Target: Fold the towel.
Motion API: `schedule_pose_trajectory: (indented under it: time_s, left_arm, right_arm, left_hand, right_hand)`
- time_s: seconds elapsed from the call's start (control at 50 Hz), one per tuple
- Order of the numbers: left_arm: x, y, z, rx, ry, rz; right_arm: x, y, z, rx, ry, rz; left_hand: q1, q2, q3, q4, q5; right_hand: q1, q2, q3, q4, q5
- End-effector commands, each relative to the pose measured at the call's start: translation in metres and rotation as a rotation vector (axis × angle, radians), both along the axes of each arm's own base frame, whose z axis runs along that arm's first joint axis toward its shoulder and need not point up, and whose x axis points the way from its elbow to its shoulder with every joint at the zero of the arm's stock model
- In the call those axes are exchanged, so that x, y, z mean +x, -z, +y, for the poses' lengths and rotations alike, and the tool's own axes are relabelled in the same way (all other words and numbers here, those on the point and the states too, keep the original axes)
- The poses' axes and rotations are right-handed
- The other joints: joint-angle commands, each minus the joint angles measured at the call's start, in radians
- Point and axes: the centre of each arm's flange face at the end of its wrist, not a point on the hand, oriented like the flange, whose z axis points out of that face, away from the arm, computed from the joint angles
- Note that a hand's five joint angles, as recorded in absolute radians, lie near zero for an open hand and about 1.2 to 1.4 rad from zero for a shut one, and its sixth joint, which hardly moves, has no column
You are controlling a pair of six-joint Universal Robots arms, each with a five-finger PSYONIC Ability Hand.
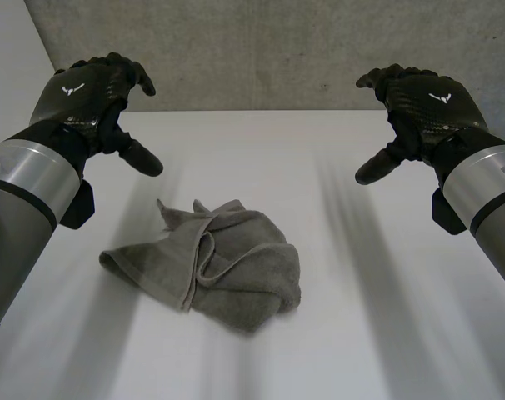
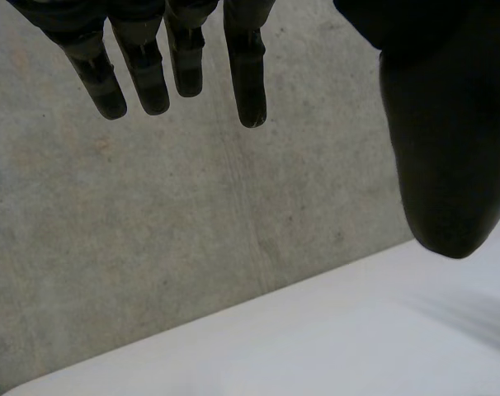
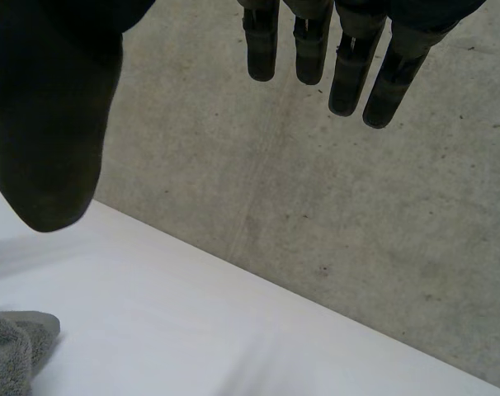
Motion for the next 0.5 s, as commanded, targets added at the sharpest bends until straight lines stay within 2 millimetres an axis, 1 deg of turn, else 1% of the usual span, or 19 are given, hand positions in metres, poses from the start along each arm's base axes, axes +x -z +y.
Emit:
schedule_pose_trajectory:
  time_s: [0.02, 0.04, 0.06, 0.08, 0.1, 0.12, 0.14, 0.16, 0.18, 0.22, 0.26, 0.34, 0.36, 0.38, 0.4, 0.42, 0.44, 0.46, 0.5]
  left_arm:
    - [-0.003, -0.001, -0.002, -0.021, -0.008, 0.040]
    - [-0.008, -0.002, -0.005, -0.057, -0.017, 0.116]
    - [-0.003, -0.001, -0.002, -0.022, -0.007, 0.043]
    - [-0.010, -0.001, -0.005, -0.054, -0.013, 0.113]
    - [-0.004, 0.000, -0.002, -0.024, -0.007, 0.048]
    - [-0.010, -0.001, -0.005, -0.053, -0.013, 0.113]
    - [-0.005, -0.001, -0.003, -0.029, -0.008, 0.059]
    - [-0.011, -0.001, -0.005, -0.053, -0.008, 0.113]
    - [-0.006, -0.001, -0.003, -0.031, -0.007, 0.063]
    - [-0.011, -0.001, -0.005, -0.053, -0.008, 0.113]
    - [-0.012, -0.002, -0.005, -0.055, -0.006, 0.116]
    - [-0.012, -0.003, -0.005, -0.058, -0.008, 0.117]
    - [-0.012, -0.003, -0.005, -0.058, -0.008, 0.117]
    - [-0.012, -0.003, -0.005, -0.057, -0.006, 0.115]
    - [-0.013, -0.002, -0.005, -0.056, -0.005, 0.114]
    - [-0.013, -0.002, -0.005, -0.056, -0.005, 0.114]
    - [-0.013, -0.001, -0.006, -0.052, -0.005, 0.112]
    - [-0.014, 0.002, -0.007, -0.045, -0.005, 0.109]
    - [-0.014, 0.003, -0.009, -0.041, -0.006, 0.106]
  right_arm:
    - [0.003, 0.001, -0.004, -0.009, -0.019, 0.000]
    - [0.008, 0.005, -0.012, -0.022, -0.056, 0.001]
    - [0.003, 0.002, -0.005, -0.008, -0.021, 0.000]
    - [0.008, 0.005, -0.012, -0.022, -0.056, 0.001]
    - [0.003, 0.002, -0.005, -0.010, -0.024, 0.000]
    - [0.008, 0.005, -0.014, -0.024, -0.058, -0.002]
    - [0.004, 0.002, -0.007, -0.012, -0.030, -0.001]
    - [0.008, 0.003, -0.014, -0.020, -0.059, -0.001]
    - [0.004, 0.002, -0.008, -0.011, -0.033, 0.000]
    - [0.008, 0.003, -0.014, -0.019, -0.059, -0.001]
    - [0.009, 0.003, -0.015, -0.020, -0.078, -0.002]
    - [0.010, 0.004, -0.014, -0.018, -0.108, -0.004]
    - [0.011, 0.003, -0.014, -0.021, -0.119, -0.005]
    - [0.011, 0.003, -0.014, -0.021, -0.119, -0.005]
    - [0.011, 0.001, -0.014, -0.024, -0.122, -0.008]
    - [0.010, 0.001, -0.015, -0.026, -0.121, -0.008]
    - [0.010, 0.001, -0.015, -0.026, -0.121, -0.008]
    - [0.010, 0.001, -0.015, -0.024, -0.119, -0.008]
    - [0.010, 0.001, -0.016, -0.024, -0.118, -0.008]
  left_hand:
    - [-0.022, -0.016, -0.022, -0.019, -0.029]
    - [-0.045, -0.028, -0.046, -0.036, -0.067]
    - [-0.017, -0.011, -0.018, -0.014, -0.025]
    - [-0.033, -0.016, -0.035, -0.025, -0.055]
    - [-0.013, -0.007, -0.014, -0.010, -0.023]
    - [-0.033, -0.016, -0.034, -0.025, -0.055]
    - [-0.015, -0.007, -0.015, -0.011, -0.027]
    - [0.016, 0.033, 0.015, 0.025, -0.006]
    - [0.008, 0.015, 0.007, 0.012, -0.005]
    - [0.017, 0.034, 0.015, 0.025, -0.005]
    - [0.321, 0.338, 0.319, 0.329, 0.299]
    - [0.325, 0.342, 0.324, 0.334, 0.303]
    - [0.325, 0.342, 0.324, 0.334, 0.303]
    - [0.034, 0.051, 0.033, 0.043, 0.012]
    - [-0.073, -0.056, -0.074, -0.065, -0.095]
    - [-0.074, -0.057, -0.076, -0.066, -0.096]
    - [-0.077, -0.060, -0.078, -0.069, -0.099]
    - [-0.077, -0.060, -0.078, -0.069, -0.099]
    - [-0.077, -0.060, -0.078, -0.069, -0.099]
  right_hand:
    - [-0.018, -0.027, -0.024, -0.031, -0.037]
    - [-0.050, -0.073, -0.065, -0.085, -0.101]
    - [-0.019, -0.028, -0.025, -0.032, -0.039]
    - [-0.050, -0.073, -0.065, -0.085, -0.101]
    - [-0.020, -0.029, -0.026, -0.034, -0.041]
    - [-0.050, -0.073, -0.065, -0.085, -0.101]
    - [-0.022, -0.032, -0.029, -0.037, -0.047]
    - [-0.050, -0.073, -0.065, -0.085, -0.101]
    - [-0.023, -0.034, -0.031, -0.040, -0.050]
    - [-0.050, -0.073, -0.065, -0.085, -0.101]
    - [0.332, 0.309, 0.316, 0.297, 0.280]
    - [0.439, 0.416, 0.423, 0.404, 0.387]
    - [0.413, 0.390, 0.397, 0.378, 0.361]
    - [0.412, 0.390, 0.397, 0.378, 0.361]
    - [0.299, 0.276, 0.284, 0.264, 0.248]
    - [0.057, 0.034, 0.041, 0.022, 0.005]
    - [0.054, 0.031, 0.039, 0.020, 0.003]
    - [-0.050, -0.073, -0.065, -0.085, -0.101]
    - [-0.050, -0.073, -0.065, -0.085, -0.101]
